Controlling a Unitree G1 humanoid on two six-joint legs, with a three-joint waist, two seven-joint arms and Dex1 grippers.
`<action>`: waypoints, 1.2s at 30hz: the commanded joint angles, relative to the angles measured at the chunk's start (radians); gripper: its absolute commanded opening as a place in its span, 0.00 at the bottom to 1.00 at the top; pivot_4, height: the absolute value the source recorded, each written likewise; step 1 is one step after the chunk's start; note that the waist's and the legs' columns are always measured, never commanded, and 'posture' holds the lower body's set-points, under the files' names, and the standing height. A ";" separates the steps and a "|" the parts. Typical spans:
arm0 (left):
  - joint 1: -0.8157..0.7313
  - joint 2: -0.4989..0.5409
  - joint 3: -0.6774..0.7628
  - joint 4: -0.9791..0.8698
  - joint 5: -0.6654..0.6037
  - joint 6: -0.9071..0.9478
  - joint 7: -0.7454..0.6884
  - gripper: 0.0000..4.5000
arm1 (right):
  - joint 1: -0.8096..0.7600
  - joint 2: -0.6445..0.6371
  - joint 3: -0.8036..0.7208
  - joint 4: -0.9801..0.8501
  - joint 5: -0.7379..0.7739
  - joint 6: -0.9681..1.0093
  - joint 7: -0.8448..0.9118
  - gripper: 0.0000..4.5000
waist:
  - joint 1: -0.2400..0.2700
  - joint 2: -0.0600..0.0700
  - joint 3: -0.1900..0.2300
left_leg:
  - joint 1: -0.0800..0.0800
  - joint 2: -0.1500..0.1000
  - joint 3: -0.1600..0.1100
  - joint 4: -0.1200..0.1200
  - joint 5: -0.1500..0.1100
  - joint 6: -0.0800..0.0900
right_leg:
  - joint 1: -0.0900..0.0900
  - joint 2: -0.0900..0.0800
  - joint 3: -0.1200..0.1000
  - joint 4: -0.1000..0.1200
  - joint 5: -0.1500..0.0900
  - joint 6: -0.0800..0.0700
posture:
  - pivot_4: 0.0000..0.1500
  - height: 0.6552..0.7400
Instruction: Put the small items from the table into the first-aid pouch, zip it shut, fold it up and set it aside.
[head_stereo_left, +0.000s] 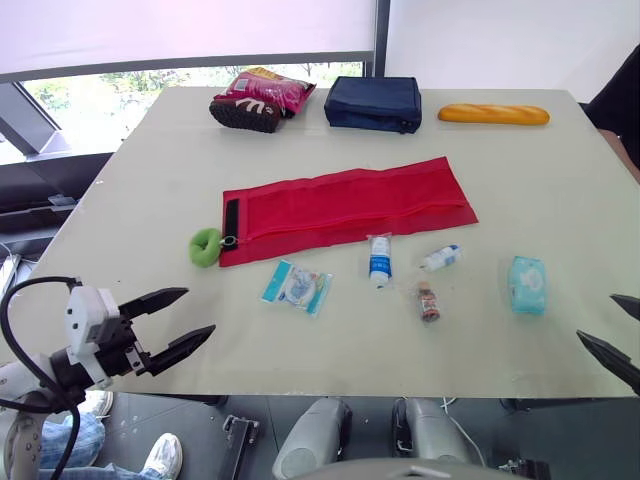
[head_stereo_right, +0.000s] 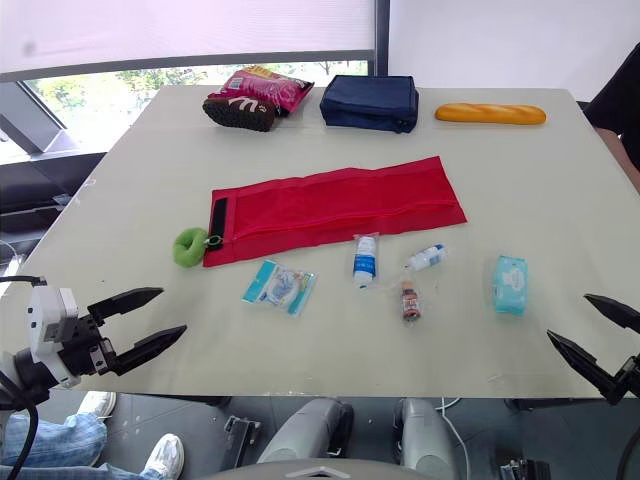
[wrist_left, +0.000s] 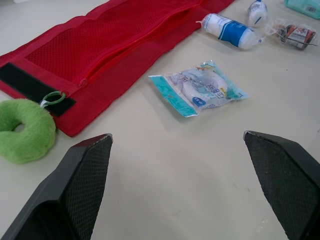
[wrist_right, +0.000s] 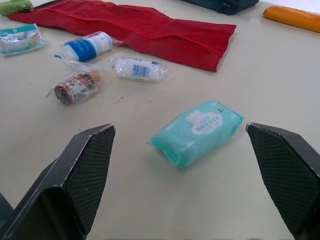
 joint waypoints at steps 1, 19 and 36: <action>-0.005 0.004 0.012 -0.007 -0.018 -0.014 -0.008 0.99 | 0.000 -0.005 -0.009 -0.016 0.001 -0.016 0.005 1.00 | 0.000 0.000 0.000 | 0.000 0.000 0.000 0.000 0.000 0.000 | 0.000 0.000 0.000 0.000 0.000 0.000 | 1.00 0.99; -0.018 -0.007 0.008 0.011 -0.018 -0.017 -0.006 0.99 | -0.020 -0.012 -0.002 -0.018 -0.001 -0.006 0.003 1.00 | 0.000 0.000 0.000 | 0.000 0.000 0.000 0.000 0.000 0.000 | 0.000 0.000 0.000 0.000 0.000 0.000 | 1.00 0.99; -0.178 0.083 -0.203 -0.073 0.061 0.007 -0.011 0.99 | -0.167 -0.043 0.171 -0.305 0.121 0.168 -0.108 1.00 | 0.000 0.000 0.000 | 0.000 0.000 0.000 0.001 0.000 0.000 | 0.000 0.000 0.000 0.000 0.002 0.000 | 1.00 0.99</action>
